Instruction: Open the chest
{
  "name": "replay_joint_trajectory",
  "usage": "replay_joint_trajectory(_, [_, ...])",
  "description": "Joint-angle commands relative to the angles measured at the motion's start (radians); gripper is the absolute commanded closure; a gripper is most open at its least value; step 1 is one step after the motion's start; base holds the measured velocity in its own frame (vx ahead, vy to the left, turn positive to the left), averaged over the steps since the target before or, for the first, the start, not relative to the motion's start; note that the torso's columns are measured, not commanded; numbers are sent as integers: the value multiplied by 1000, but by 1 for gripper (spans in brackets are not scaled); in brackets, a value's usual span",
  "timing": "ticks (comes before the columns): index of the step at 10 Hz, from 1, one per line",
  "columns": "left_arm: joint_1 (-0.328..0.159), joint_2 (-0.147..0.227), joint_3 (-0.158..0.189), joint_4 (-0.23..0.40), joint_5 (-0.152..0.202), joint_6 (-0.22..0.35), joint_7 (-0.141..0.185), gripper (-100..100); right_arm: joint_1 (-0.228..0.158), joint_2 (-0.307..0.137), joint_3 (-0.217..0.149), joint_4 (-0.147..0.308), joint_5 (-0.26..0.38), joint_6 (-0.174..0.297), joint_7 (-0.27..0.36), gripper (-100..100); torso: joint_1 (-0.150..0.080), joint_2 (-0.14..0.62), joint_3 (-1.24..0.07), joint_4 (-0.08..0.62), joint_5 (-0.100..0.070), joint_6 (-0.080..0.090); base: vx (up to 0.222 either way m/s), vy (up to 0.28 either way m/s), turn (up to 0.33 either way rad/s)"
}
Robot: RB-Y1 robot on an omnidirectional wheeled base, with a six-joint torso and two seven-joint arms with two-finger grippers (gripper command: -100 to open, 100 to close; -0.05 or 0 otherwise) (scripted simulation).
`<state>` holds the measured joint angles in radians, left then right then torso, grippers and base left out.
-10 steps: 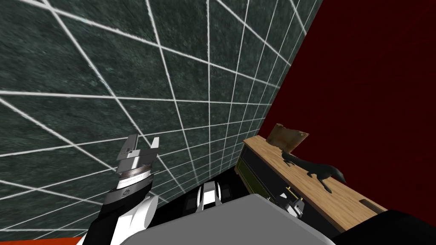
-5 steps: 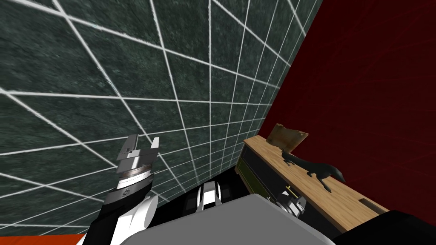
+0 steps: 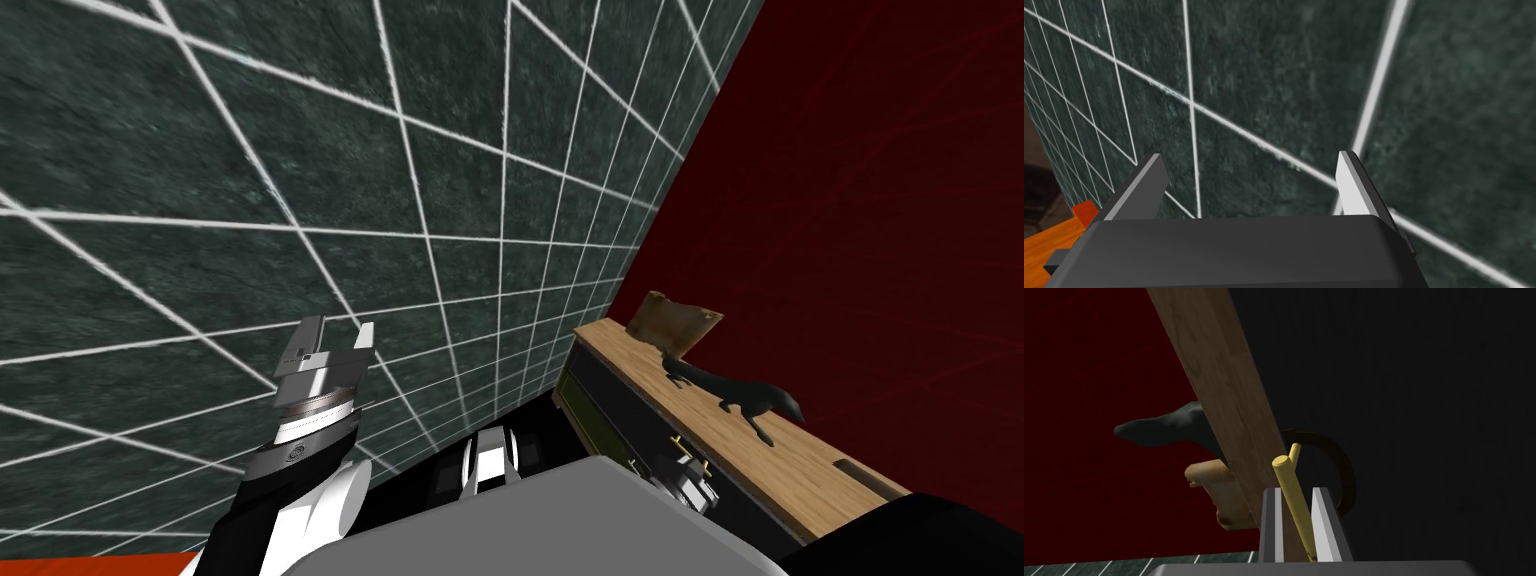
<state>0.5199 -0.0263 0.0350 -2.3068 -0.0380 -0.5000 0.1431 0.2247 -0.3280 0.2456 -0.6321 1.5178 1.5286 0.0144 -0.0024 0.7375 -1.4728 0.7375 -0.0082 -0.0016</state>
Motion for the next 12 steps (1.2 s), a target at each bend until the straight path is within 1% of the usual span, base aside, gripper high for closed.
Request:
replay_joint_trajectory(1, [0, 0, 0, 0, 0, 0, 0, 0, -5, -10, 0, -6, -12, -32, 6, 100, -2, -1, -1, 0, 0, 0, -62, 173, 10])
replay_joint_trajectory(3, [0, 0, 0, 0, 0, 0, 0, 0, -6, -25, -2, -16, -20, -51, 13, 100, -2, -1, -1, 0, 1, 0, -56, 196, 7])
replay_joint_trajectory(4, [0, 0, 0, 0, 0, 0, 0, 0, -2, -26, -4, -21, -18, -38, 16, 100, -1, -1, -2, 0, 2, 0, -30, 99, -6])
replay_joint_trajectory(5, [0, 0, 0, 0, 0, 0, 0, 0, -1, -24, -2, -27, -18, -43, 22, 100, -6, -2, -4, 0, 5, 1, -32, 134, -1])
replay_joint_trajectory(7, [0, 0, 0, 0, 0, 0, 0, 0, 1, -23, -1, -34, -17, -46, 26, 100, 2, 0, -1, 0, 2, 1, -50, 204, -10])
replay_joint_trajectory(8, [0, 0, 0, 0, 0, 0, 0, 0, 2, -23, 0, -37, -17, -47, 28, 100, 0, 1, -1, 0, 2, 1, -52, 196, -5])
replay_joint_trajectory(9, [0, 0, 0, 0, 0, 0, 0, 0, 0, -28, -2, -31, -17, -42, 24, 100, -2, 0, -1, 0, 3, 1, -22, 100, -6])
replay_joint_trajectory(10, [0, 0, 0, 0, 0, 0, 0, 0, -5, -75, -15, -41, -41, -89, 37, -100, -8, -1, -3, 0, 5, 1, -33, 101, 11])
replay_joint_trajectory(12, [0, 0, 0, 0, 0, 0, 0, 0, -11, -128, -29, -51, -65, -134, 49, -100, 3, 2, -3, 1, 10, 3, -49, 162, 10])
